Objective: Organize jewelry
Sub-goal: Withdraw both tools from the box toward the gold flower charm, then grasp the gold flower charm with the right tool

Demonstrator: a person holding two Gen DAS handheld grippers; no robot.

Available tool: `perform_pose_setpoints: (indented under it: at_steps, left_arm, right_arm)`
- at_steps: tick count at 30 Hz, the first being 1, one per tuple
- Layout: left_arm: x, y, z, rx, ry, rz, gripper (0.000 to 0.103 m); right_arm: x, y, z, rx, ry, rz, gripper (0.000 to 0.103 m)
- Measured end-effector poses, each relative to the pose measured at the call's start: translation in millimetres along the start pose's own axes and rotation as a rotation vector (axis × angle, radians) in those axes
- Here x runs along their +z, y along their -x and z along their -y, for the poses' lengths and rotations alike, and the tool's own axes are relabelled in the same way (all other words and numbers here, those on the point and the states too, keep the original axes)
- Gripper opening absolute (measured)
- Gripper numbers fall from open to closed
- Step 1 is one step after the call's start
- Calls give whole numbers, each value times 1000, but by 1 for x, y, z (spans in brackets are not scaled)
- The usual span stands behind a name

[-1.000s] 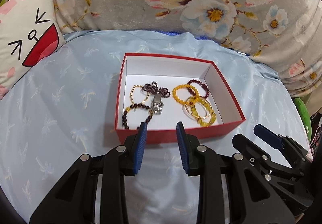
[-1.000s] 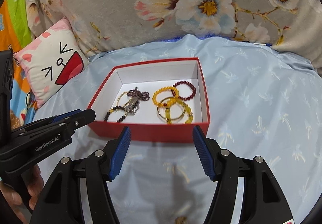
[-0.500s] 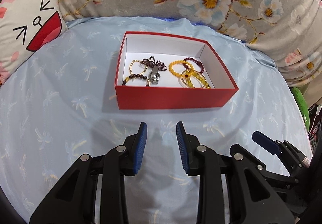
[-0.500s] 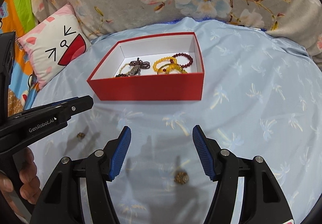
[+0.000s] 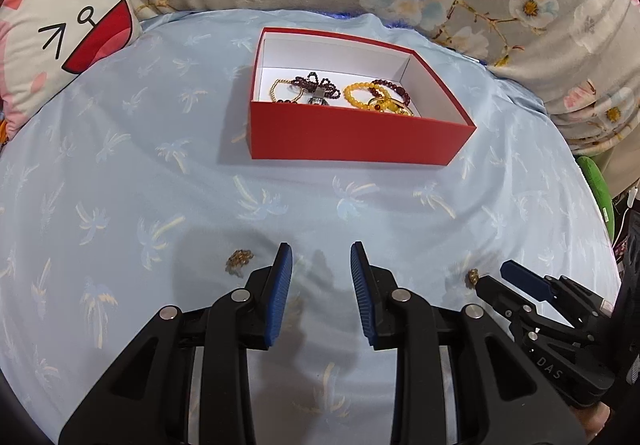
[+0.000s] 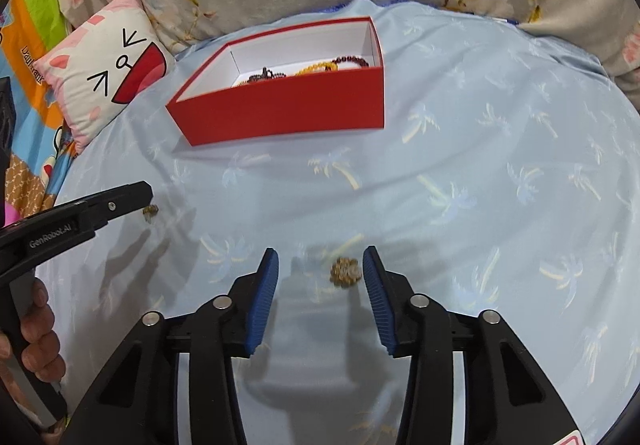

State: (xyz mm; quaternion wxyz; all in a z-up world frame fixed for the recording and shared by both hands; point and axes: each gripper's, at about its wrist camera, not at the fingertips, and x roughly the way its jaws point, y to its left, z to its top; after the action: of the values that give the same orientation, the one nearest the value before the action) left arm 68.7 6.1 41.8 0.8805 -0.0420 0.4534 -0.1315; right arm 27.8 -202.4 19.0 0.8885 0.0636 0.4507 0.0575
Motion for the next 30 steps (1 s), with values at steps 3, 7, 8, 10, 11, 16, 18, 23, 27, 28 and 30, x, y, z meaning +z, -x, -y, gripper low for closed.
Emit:
perform_pose_setpoints:
  at_steps: [3, 7, 8, 10, 11, 16, 18, 23, 27, 28, 30]
  left_arm:
    - [-5, 0, -3, -1, 4, -10, 29]
    - [-11, 3, -8, -1, 15, -15, 29]
    - [-12, 4, -9, -1, 17, -16, 29]
    - [-15, 7, -11, -4, 14, -16, 29]
    - [-17, 9, -13, 0, 12, -15, 29]
    - [-27, 11, -23, 16, 20, -24, 32]
    - [-29, 11, -29, 30, 33, -29, 32]
    - [-26, 3, -43, 42, 73, -40, 32]
    - [-22, -6, -48, 49, 85, -47, 32]
    - [-22, -8, -48, 47, 86, -49, 32]
    - [-20, -13, -48, 47, 90, -52, 32]
  right_arm:
    - [-5, -5, 0, 0, -3, -19, 36]
    - [-9, -7, 1, -8, -2, -25, 36]
    - [-9, -8, 1, -11, -5, -27, 36]
    - [-8, -9, 3, -16, -10, -25, 36]
    - [-8, -9, 4, -19, -15, -25, 36]
    - [-8, -14, 8, -27, -25, -27, 36]
    - [-7, -16, 9, -25, -28, -31, 34]
    - [-6, -23, 9, -20, -25, -44, 26]
    - [-4, -26, 8, -20, -22, -47, 19]
    - [-3, -27, 9, -21, -23, -47, 17]
    - [-3, -28, 9, -19, -24, -46, 17]
